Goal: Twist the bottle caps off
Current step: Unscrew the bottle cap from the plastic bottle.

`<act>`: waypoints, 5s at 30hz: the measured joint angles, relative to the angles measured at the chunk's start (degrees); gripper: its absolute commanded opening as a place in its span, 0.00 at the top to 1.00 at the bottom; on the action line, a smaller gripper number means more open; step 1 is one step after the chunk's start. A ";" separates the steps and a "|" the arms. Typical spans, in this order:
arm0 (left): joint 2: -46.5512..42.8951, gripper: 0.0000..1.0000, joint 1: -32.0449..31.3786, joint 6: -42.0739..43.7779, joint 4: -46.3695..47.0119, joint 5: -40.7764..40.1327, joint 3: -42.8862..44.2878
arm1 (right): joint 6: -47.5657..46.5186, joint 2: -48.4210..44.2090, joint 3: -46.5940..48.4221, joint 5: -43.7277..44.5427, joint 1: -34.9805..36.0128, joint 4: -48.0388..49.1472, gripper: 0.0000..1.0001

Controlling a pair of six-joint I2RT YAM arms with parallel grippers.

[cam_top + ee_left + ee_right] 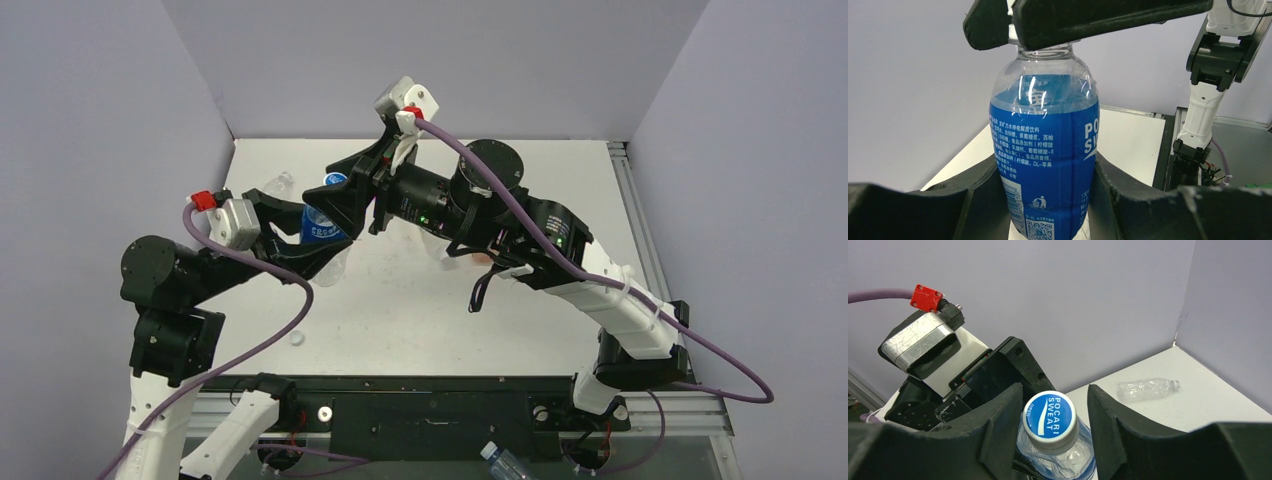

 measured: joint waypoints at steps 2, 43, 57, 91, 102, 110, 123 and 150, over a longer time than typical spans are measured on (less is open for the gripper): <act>0.00 1.00 -0.04 -0.22 -0.04 0.00 -0.15 | -0.11 0.00 0.00 0.46 0.00 0.22 0.49; 1.79 1.00 -2.75 -12.46 6.40 4.68 -1.31 | -3.41 -6.49 -4.98 -2.56 -2.12 1.99 0.20; 0.00 1.00 -3.23 5.42 0.17 -11.80 -5.55 | -3.54 -0.48 3.78 15.06 -0.02 -4.42 0.36; 2.27 1.00 -6.58 -25.33 16.87 12.07 -5.66 | -2.84 -7.17 -8.83 -36.63 -10.38 5.86 1.00; 2.34 1.00 -6.84 -26.64 16.13 13.29 -4.83 | 1.55 -8.72 -13.88 -33.11 -12.70 11.85 0.21; -0.59 1.00 -6.67 -6.43 6.21 -1.79 -6.82 | 2.01 -8.59 -10.01 -4.31 -6.71 5.42 0.20; -1.77 1.00 -6.73 8.02 1.07 -16.09 -9.29 | 2.08 -1.68 -1.90 11.13 -2.64 -0.66 0.33; -0.20 1.00 -6.73 7.06 0.63 -18.62 -9.27 | 3.41 0.42 -1.79 12.22 -3.06 -4.20 0.46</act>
